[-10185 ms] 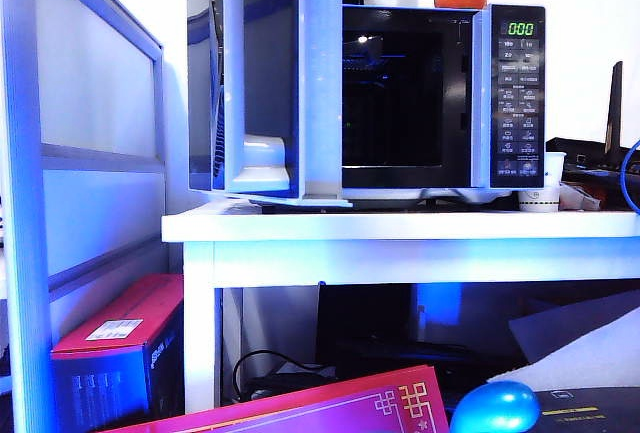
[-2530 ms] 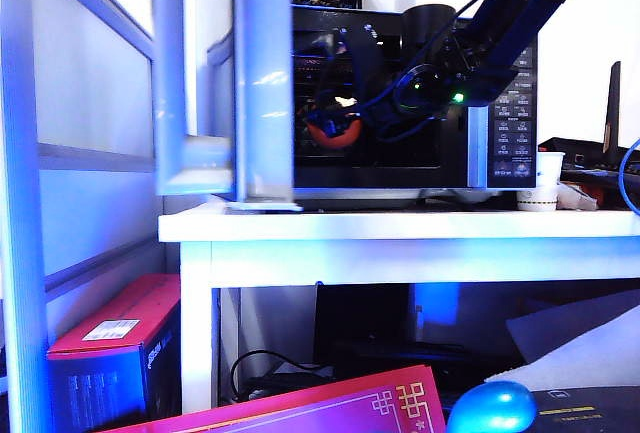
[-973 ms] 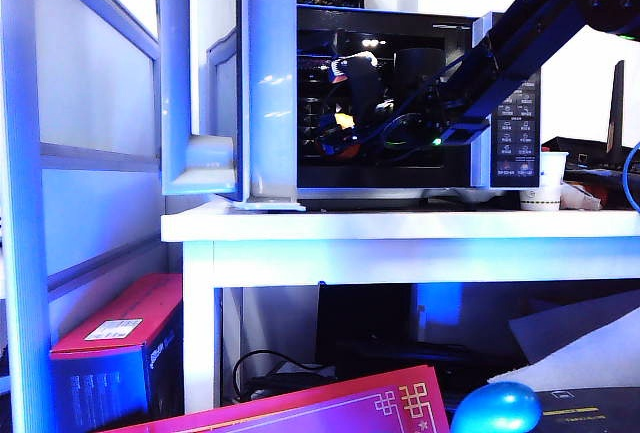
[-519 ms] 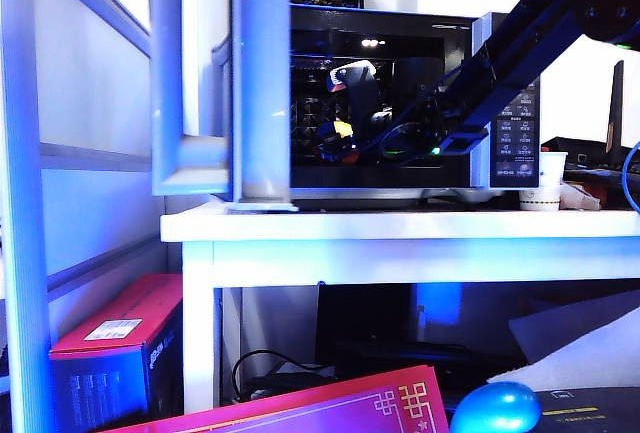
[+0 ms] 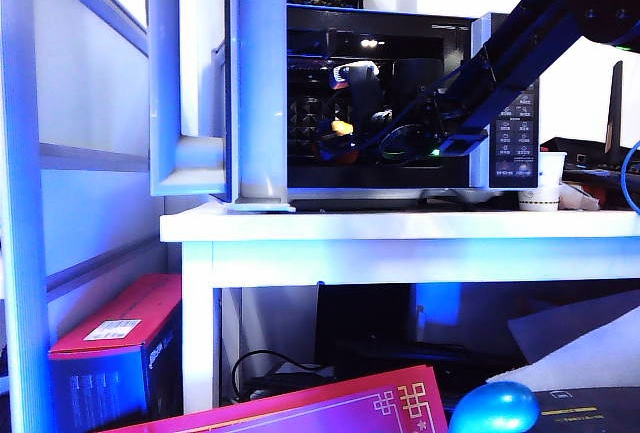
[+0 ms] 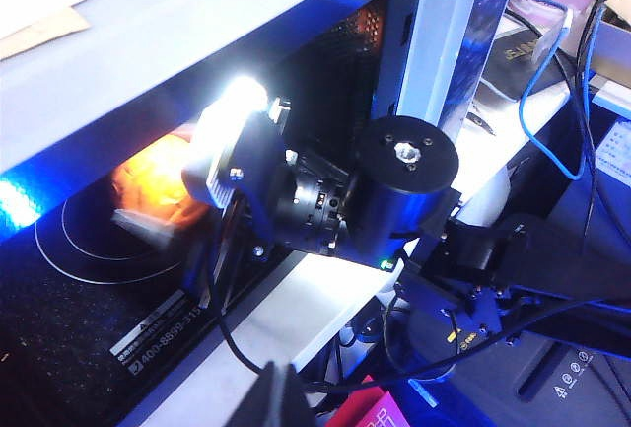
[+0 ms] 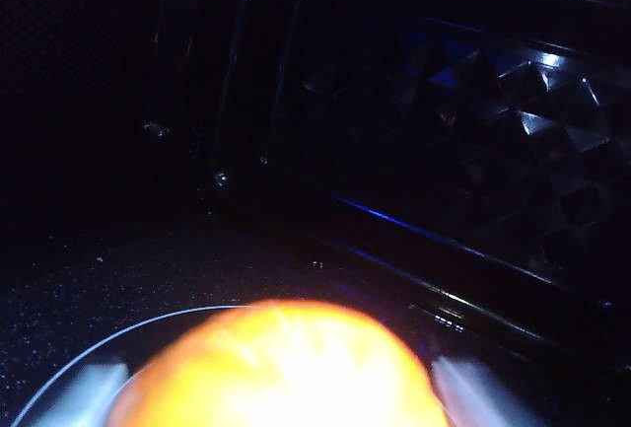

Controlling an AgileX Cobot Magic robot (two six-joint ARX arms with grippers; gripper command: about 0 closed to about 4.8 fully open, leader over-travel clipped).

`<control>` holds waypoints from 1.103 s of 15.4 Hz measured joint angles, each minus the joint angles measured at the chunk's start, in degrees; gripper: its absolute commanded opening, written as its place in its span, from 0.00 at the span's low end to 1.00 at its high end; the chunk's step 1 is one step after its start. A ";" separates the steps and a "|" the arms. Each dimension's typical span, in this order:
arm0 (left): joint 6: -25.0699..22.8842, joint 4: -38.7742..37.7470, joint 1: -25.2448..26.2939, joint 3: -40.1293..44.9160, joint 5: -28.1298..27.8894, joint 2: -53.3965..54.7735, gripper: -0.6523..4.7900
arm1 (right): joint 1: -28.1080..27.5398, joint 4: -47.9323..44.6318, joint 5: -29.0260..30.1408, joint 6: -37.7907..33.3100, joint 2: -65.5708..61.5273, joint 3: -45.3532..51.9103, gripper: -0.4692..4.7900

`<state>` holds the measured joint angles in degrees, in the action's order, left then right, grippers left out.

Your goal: Open the microwave door, place the orange inside the microwave, then close the microwave door.

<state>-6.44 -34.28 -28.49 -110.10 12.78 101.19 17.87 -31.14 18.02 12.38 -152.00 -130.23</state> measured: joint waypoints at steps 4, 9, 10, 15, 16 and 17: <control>0.00 -0.02 0.04 0.00 -0.20 0.02 0.11 | 0.00 0.00 0.79 -0.17 0.00 0.00 1.00; 0.00 -0.50 -0.07 -0.04 -0.11 -0.02 0.11 | 0.00 4.24 1.27 -0.20 2.21 0.11 1.00; 0.00 -0.52 -0.07 -0.04 0.00 -0.02 0.11 | 0.00 5.27 1.27 -0.17 3.08 0.09 1.00; 0.00 -0.63 -0.07 -0.04 0.04 -0.04 0.11 | 0.00 18.03 1.27 -0.15 5.88 0.11 1.00; 0.00 -0.66 -0.07 -0.04 0.04 -0.04 0.11 | 0.00 20.41 1.27 -0.13 6.80 0.11 1.00; 0.00 -0.68 -0.07 -0.07 0.04 -0.04 0.11 | 0.00 22.12 1.27 -0.07 7.74 0.11 1.00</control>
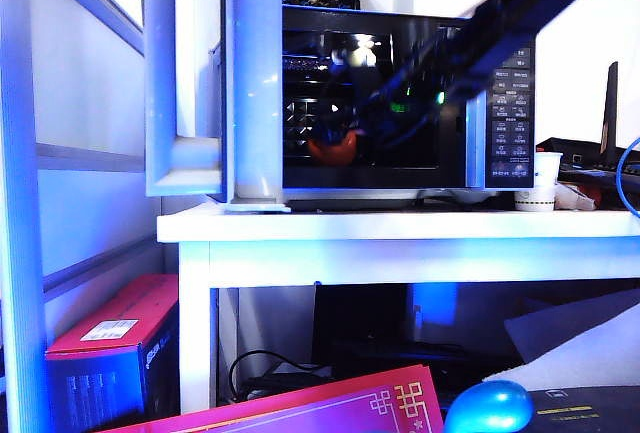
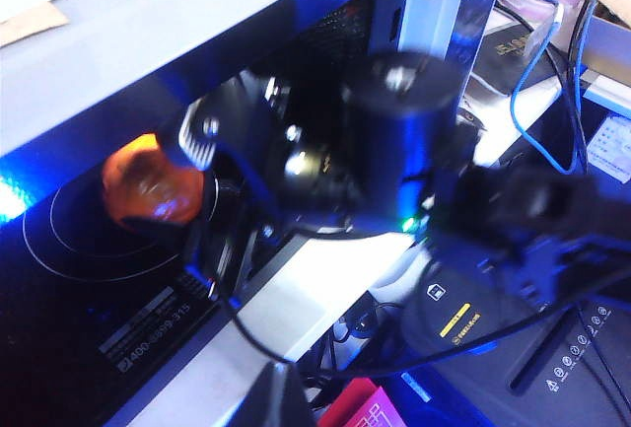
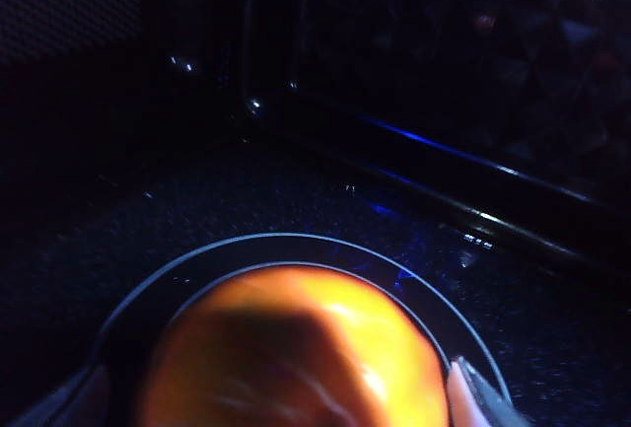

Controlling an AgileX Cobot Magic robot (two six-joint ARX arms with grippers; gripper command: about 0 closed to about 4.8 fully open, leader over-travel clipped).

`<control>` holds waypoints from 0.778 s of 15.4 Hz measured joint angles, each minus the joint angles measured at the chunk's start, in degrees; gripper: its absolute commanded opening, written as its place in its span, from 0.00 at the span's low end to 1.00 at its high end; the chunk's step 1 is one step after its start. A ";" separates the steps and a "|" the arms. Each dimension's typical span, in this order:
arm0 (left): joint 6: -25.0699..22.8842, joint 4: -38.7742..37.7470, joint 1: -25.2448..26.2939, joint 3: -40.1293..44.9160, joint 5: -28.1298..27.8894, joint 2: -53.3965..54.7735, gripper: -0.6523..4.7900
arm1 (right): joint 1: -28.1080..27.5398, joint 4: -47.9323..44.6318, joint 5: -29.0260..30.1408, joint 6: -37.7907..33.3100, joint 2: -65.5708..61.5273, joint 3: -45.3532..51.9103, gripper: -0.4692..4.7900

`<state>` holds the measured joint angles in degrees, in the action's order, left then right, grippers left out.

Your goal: Open the microwave door, place the orange inside the microwave, then close the microwave door.

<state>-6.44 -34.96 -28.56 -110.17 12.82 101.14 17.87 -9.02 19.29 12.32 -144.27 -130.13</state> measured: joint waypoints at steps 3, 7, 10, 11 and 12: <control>0.00 -0.02 0.00 0.00 0.00 0.00 0.11 | 0.00 5.99 0.00 1.92 2.21 0.00 1.00; 0.00 -0.04 0.00 0.00 0.00 0.00 0.11 | -0.02 15.15 0.00 8.17 2.54 0.00 1.00; 0.00 -0.09 0.00 0.00 0.00 0.00 0.11 | -0.04 21.11 -0.22 12.55 2.84 -0.02 1.00; 0.00 -0.04 0.00 0.00 0.00 0.00 0.11 | -0.02 23.26 -0.39 13.31 3.37 -0.04 1.00; 0.00 -0.09 0.00 0.00 0.02 0.00 0.11 | -0.02 25.59 -0.68 14.21 3.96 -0.15 1.00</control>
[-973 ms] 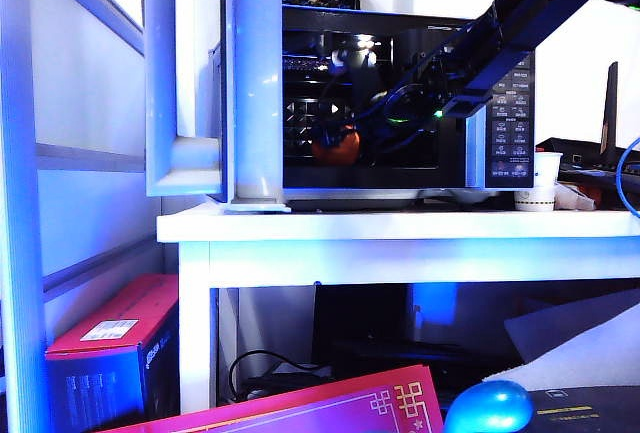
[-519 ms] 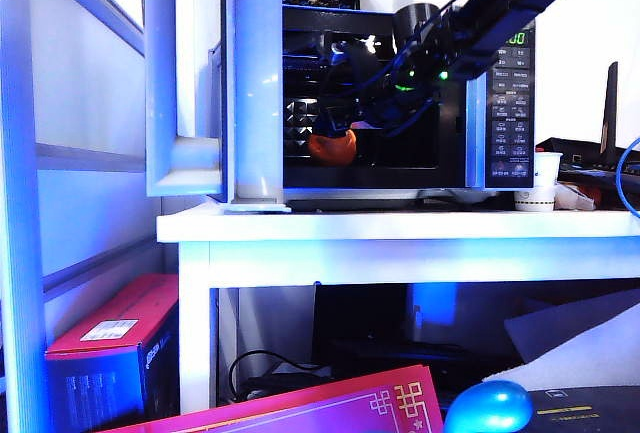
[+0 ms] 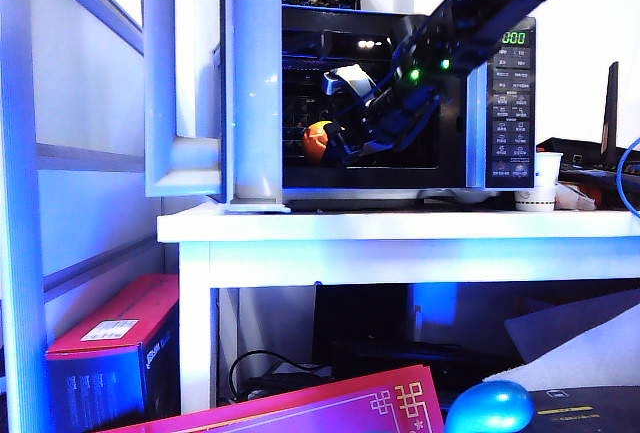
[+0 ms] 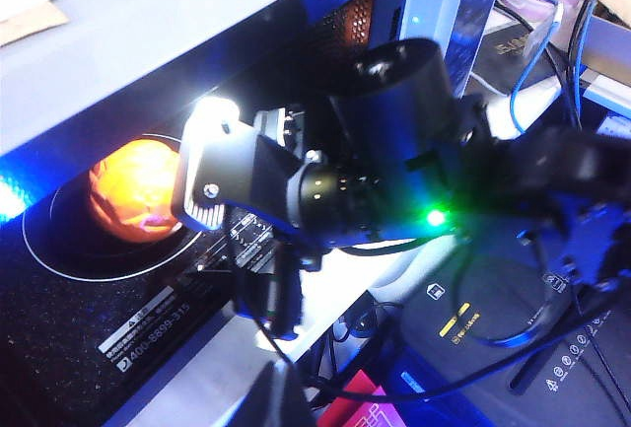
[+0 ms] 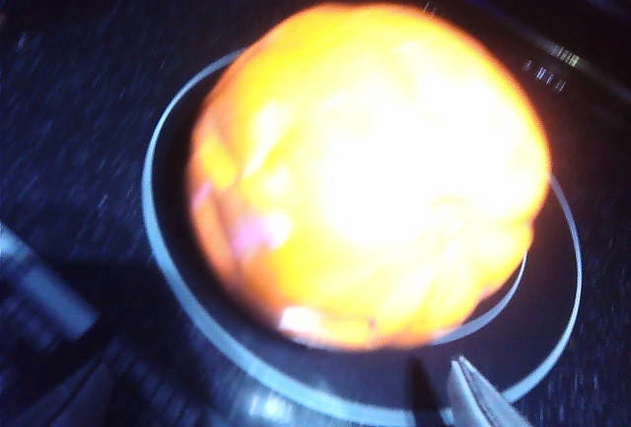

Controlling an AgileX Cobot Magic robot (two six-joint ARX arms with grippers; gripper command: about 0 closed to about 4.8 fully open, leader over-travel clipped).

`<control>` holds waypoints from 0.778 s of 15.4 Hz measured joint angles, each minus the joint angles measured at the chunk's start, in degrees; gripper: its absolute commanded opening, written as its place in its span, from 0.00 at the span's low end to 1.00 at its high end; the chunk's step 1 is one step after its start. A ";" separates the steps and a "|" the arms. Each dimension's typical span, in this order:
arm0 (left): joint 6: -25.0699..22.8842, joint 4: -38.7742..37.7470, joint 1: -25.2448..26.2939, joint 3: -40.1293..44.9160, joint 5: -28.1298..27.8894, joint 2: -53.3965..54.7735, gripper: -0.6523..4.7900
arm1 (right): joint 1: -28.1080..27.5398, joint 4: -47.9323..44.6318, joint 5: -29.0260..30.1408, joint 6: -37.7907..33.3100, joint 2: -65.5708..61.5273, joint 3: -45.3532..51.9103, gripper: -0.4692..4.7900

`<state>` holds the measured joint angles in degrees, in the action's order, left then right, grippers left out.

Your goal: Open the microwave door, place the orange inside the microwave, then close the microwave door.

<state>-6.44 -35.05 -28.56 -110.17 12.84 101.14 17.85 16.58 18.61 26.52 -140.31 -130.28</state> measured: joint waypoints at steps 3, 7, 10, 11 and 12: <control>0.00 -0.04 0.00 0.00 -0.02 0.00 0.11 | 0.02 6.93 -0.98 1.92 2.03 -0.20 1.00; 0.00 -0.07 0.00 0.00 -0.07 0.00 0.11 | 0.02 18.43 -2.51 3.67 5.60 0.17 1.00; 0.00 0.02 0.00 0.00 -0.04 0.00 0.11 | 0.00 25.73 -3.58 3.78 9.33 0.22 1.00; 0.00 -0.04 0.00 0.00 -0.07 0.00 0.11 | 0.00 27.63 -3.58 3.78 10.51 0.17 1.00; 0.00 -0.09 0.00 0.00 -0.07 0.00 0.11 | 0.00 29.42 -3.63 3.80 11.32 0.17 1.00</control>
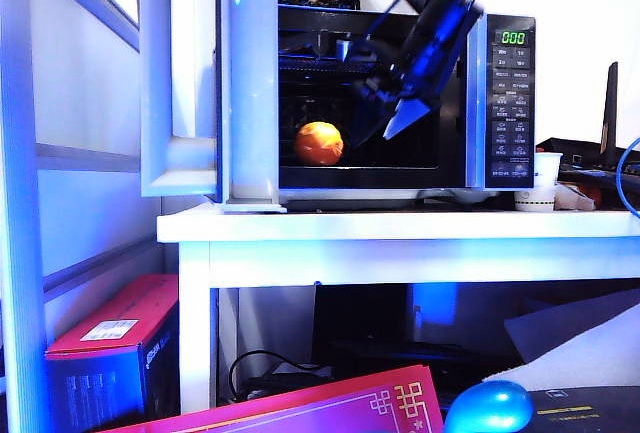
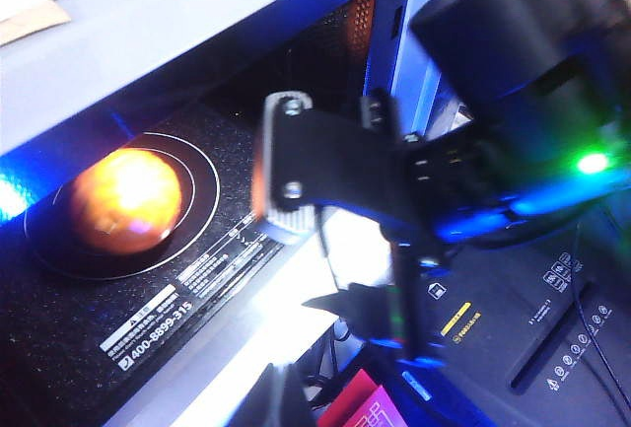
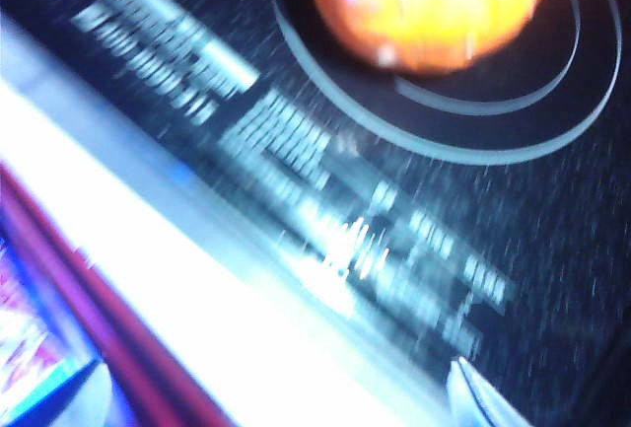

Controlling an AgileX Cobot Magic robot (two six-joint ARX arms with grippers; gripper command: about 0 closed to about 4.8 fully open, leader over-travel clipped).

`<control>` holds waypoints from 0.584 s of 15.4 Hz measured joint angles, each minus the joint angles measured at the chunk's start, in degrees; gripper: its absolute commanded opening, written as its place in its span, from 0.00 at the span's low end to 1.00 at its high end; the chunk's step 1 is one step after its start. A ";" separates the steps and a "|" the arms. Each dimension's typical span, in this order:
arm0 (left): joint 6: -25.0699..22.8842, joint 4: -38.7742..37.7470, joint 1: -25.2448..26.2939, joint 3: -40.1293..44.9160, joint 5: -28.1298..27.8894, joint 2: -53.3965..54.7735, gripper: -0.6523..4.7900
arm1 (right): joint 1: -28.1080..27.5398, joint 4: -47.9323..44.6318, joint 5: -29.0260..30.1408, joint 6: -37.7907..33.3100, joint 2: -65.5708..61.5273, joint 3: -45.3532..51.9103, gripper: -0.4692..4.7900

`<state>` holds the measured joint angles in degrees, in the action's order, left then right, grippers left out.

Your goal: Open the microwave door, place the orange inside the microwave, then close the microwave door.

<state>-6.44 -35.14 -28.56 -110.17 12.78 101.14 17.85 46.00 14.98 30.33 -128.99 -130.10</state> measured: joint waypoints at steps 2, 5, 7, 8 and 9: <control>0.00 0.07 0.00 0.00 0.02 0.00 0.11 | 0.02 4.46 -2.45 -0.09 2.60 0.09 1.00; 0.00 0.42 0.00 0.00 0.02 0.00 0.11 | -0.02 8.31 -6.73 -0.26 8.70 0.04 1.00; 0.02 0.87 0.00 0.02 0.09 0.02 0.11 | 0.00 8.81 -9.01 -0.33 13.42 0.09 0.54; 0.02 1.07 0.00 0.04 0.39 -0.02 0.11 | 0.00 8.28 -9.42 -0.85 16.44 0.09 0.31; 0.02 1.40 0.02 0.13 1.14 -0.15 0.11 | 0.00 7.34 -9.42 -1.05 19.39 0.02 0.15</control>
<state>-6.42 -33.74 -28.53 -110.04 13.91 100.99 17.85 53.34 5.56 29.28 -109.60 -130.08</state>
